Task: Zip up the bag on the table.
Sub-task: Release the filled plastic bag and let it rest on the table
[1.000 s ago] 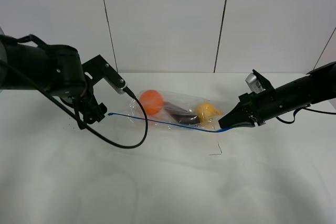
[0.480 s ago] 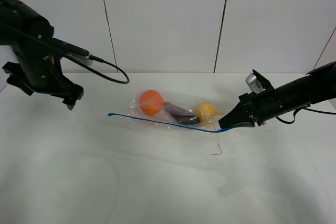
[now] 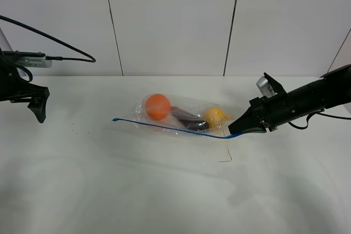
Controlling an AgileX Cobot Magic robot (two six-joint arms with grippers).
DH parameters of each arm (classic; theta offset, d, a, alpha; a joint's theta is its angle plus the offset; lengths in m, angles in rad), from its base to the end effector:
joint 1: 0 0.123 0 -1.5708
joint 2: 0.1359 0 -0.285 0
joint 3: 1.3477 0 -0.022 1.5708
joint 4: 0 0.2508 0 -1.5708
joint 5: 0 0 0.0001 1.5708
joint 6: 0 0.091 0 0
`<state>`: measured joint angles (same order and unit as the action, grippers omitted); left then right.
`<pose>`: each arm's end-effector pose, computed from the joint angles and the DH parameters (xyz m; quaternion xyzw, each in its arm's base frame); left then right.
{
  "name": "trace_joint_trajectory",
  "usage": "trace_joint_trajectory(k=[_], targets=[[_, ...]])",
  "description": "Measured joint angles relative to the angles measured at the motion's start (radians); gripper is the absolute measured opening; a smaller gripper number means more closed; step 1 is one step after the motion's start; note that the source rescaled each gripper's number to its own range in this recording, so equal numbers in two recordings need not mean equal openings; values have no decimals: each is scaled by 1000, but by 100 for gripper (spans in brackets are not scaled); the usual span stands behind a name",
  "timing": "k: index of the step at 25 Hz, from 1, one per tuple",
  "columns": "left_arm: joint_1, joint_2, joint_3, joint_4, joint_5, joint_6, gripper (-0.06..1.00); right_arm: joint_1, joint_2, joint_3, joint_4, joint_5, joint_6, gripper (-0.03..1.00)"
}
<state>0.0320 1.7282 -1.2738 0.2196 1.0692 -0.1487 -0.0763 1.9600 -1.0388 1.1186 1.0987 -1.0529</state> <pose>0.3364 0.0282 0.2379 -0.0436 0.9919 0.0953 0.0724 0.3338 0.0476 0.1442 -0.1064 0.8876 0.4376 0.0966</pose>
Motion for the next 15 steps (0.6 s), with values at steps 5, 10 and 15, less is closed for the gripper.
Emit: trace_joint_trajectory(k=[5,10,15], targets=[[3,0,0,-26,-2,30,100,0,0,0,-3,0,-1,0],[3,0,0,-36,-3,59,100,0,0,0,-8,0,-1,0],[6,-35,19,-42,-48,64,100,0,0,0,-8,0,-1,0]])
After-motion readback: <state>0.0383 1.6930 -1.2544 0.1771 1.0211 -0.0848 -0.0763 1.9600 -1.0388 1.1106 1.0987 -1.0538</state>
